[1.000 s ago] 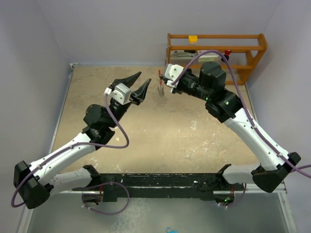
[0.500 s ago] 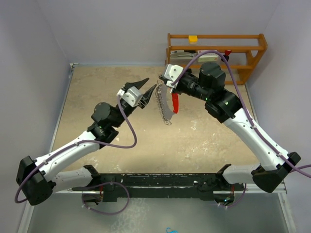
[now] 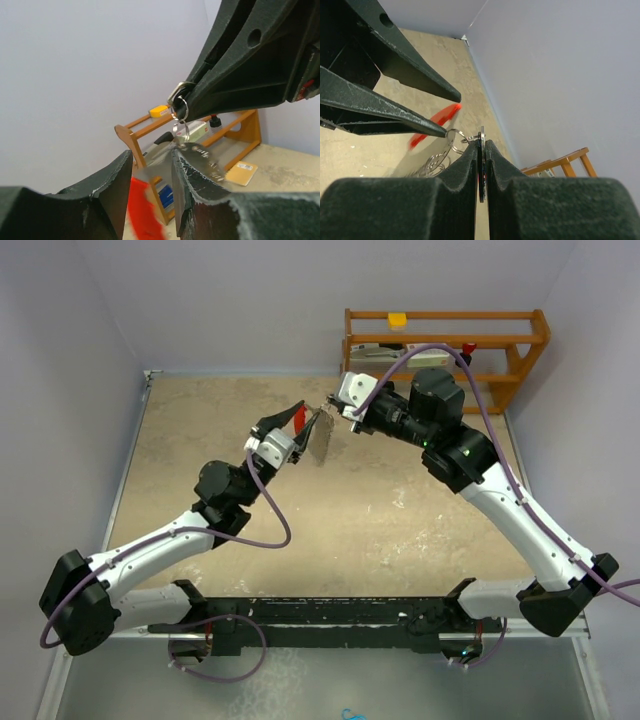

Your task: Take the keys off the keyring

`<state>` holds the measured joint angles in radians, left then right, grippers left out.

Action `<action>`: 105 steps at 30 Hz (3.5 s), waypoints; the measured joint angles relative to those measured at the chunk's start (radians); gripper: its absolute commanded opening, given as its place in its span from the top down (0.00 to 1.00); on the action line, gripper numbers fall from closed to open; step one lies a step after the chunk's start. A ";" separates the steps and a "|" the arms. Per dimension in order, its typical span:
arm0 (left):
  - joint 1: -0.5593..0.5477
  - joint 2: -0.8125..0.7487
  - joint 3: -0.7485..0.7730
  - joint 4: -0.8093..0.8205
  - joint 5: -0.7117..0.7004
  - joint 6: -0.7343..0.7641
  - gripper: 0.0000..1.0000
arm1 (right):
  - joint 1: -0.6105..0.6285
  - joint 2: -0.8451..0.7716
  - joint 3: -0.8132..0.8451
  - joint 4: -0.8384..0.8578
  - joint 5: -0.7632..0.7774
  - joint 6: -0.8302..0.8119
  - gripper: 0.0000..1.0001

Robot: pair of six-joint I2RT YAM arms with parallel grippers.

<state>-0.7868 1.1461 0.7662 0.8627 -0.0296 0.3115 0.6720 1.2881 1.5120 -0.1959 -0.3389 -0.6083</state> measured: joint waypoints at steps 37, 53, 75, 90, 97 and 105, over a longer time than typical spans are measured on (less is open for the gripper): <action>0.000 -0.039 -0.079 0.232 0.052 -0.166 0.60 | 0.001 0.001 0.000 0.000 -0.022 0.015 0.88; 0.000 0.013 -0.079 0.240 0.057 -0.171 0.58 | 0.002 0.014 0.000 0.001 -0.023 0.016 0.88; 0.000 0.102 -0.068 0.305 0.010 -0.157 0.66 | 0.011 0.034 0.000 0.000 -0.031 0.016 0.88; 0.000 0.115 -0.067 0.306 -0.026 -0.136 0.68 | 0.015 0.034 0.002 -0.001 -0.046 0.016 1.00; 0.000 0.103 -0.072 0.303 -0.026 -0.124 0.66 | 0.015 0.034 0.004 0.000 -0.046 0.016 1.00; 0.000 0.067 -0.090 0.301 -0.027 -0.098 0.66 | 0.015 0.033 0.004 0.000 -0.049 0.016 1.00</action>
<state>-0.7868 1.2133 0.6765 1.1633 -0.0566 0.2138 0.6872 1.3212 1.5158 -0.1955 -0.3882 -0.5919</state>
